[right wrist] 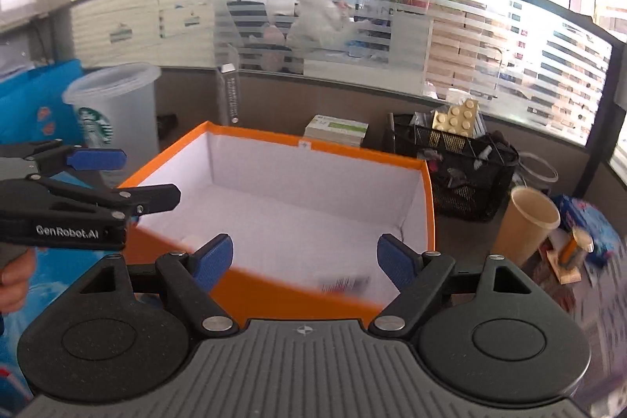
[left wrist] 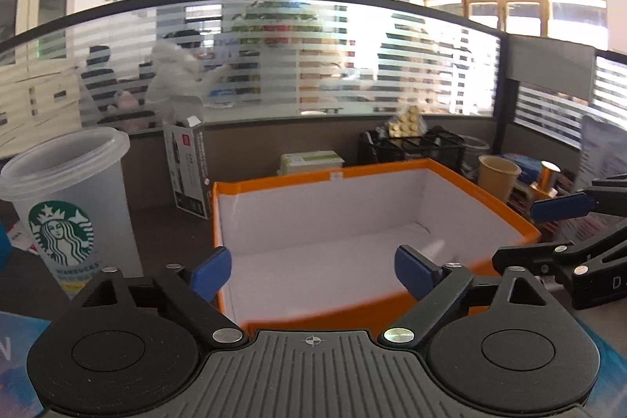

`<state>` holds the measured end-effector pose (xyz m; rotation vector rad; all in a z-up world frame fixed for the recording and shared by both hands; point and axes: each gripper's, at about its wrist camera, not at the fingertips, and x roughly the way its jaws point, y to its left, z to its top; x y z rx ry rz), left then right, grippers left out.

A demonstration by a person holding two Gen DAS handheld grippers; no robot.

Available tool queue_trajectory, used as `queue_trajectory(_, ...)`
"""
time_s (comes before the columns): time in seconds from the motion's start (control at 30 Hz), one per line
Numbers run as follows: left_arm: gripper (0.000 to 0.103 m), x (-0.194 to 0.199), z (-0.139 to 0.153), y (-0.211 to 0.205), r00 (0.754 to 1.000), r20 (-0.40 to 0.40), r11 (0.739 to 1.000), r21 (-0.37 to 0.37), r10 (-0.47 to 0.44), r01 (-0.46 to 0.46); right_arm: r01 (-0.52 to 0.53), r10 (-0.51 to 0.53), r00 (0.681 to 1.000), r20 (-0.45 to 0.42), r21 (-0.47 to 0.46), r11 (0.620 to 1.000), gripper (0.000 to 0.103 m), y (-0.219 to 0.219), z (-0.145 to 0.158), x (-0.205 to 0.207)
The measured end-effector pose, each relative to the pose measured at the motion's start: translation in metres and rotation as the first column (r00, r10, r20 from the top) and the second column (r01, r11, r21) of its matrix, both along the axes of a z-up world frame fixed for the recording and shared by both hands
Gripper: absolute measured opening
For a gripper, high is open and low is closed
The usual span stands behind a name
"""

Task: Organize rigid objects
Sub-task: 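Move both tools back from the box to the cluttered mat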

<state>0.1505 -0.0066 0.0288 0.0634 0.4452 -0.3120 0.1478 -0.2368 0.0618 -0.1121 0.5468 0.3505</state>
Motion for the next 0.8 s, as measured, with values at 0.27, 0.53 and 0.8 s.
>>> queue_trajectory(0.27, 0.097, -0.026, -0.034, -0.025, 0.984, -0.090, 0.984, 0.085, -0.151, 0.159, 0.071, -0.059, 0.991, -0.118, 0.098, 0.993, 0.074, -0.031, -0.054, -0.025)
queue_trajectory(0.53, 0.097, -0.034, -0.066, -0.057, 0.958, -0.148, 0.949, 0.163, -0.246, 0.269, 0.100, -0.074, 0.984, -0.159, 0.159, 0.982, 0.071, -0.045, -0.085, -0.018)
queue_trajectory(0.8, 0.082, -0.027, -0.080, -0.064, 0.933, -0.191, 0.940, 0.098, -0.304, 0.326, 0.058, -0.026, 0.987, -0.160, 0.199, 0.978, 0.054, -0.047, -0.095, -0.010)
